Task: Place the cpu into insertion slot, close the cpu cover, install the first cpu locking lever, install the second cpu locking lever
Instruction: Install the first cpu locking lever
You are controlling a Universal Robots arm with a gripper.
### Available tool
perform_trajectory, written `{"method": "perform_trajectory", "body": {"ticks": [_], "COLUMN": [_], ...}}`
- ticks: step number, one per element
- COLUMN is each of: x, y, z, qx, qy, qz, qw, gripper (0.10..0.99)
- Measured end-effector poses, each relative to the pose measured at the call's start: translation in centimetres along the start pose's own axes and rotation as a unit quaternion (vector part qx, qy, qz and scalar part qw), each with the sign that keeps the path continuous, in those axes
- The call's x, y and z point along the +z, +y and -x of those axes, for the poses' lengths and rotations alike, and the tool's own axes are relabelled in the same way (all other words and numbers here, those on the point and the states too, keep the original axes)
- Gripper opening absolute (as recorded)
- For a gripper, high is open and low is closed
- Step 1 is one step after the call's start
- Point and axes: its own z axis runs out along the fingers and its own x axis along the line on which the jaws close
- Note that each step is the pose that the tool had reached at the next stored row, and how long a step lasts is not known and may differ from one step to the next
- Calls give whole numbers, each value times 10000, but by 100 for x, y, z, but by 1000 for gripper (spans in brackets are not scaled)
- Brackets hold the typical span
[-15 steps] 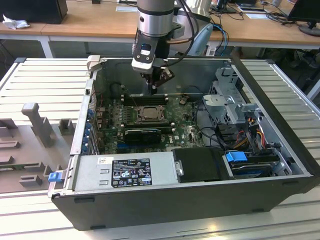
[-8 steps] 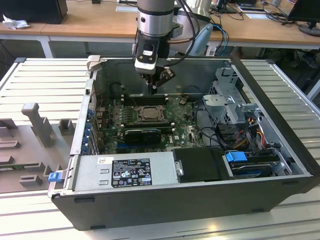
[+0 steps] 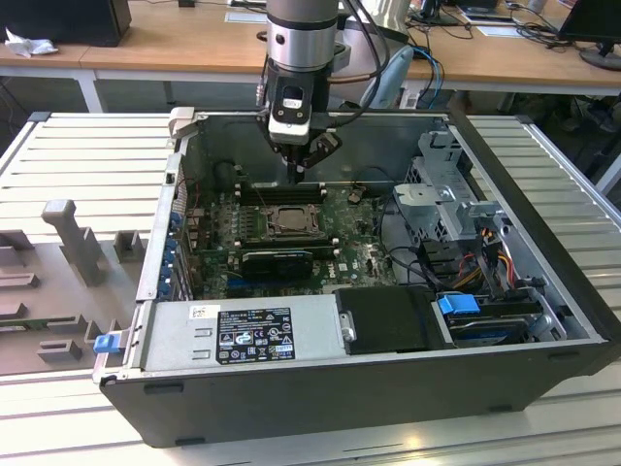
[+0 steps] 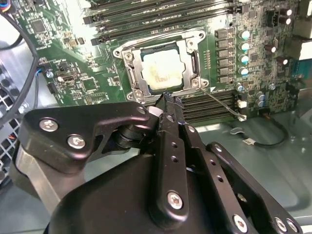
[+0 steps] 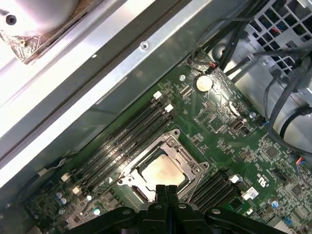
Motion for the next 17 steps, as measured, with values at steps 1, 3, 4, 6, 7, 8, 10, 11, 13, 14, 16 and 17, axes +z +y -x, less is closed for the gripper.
{"method": "perform_trajectory", "body": {"ticks": [1,3,4,6,7,8,10,11,13,14,16,17], "x": [0,0,0,0,0,0,0,0,0,0,0,1], "y": [0,0,0,0,0,0,0,0,0,0,0,0], "z": [0,0,0,0,0,0,0,0,0,0,0,0], "qx": [-43,-142,-193,-338,-476,-522,-640,-684,-805,-869,-1024,-1116], "qy": [1,3,4,8,11,12,15,16,18,20,23,25], "qz": [0,0,0,0,0,0,0,0,0,-1,-1,-1], "qw": [10000,9999,9998,9994,9989,9986,9979,9977,9968,9962,9947,9938], "gripper": [106,106,106,106,106,106,106,106,106,106,106,106]}}
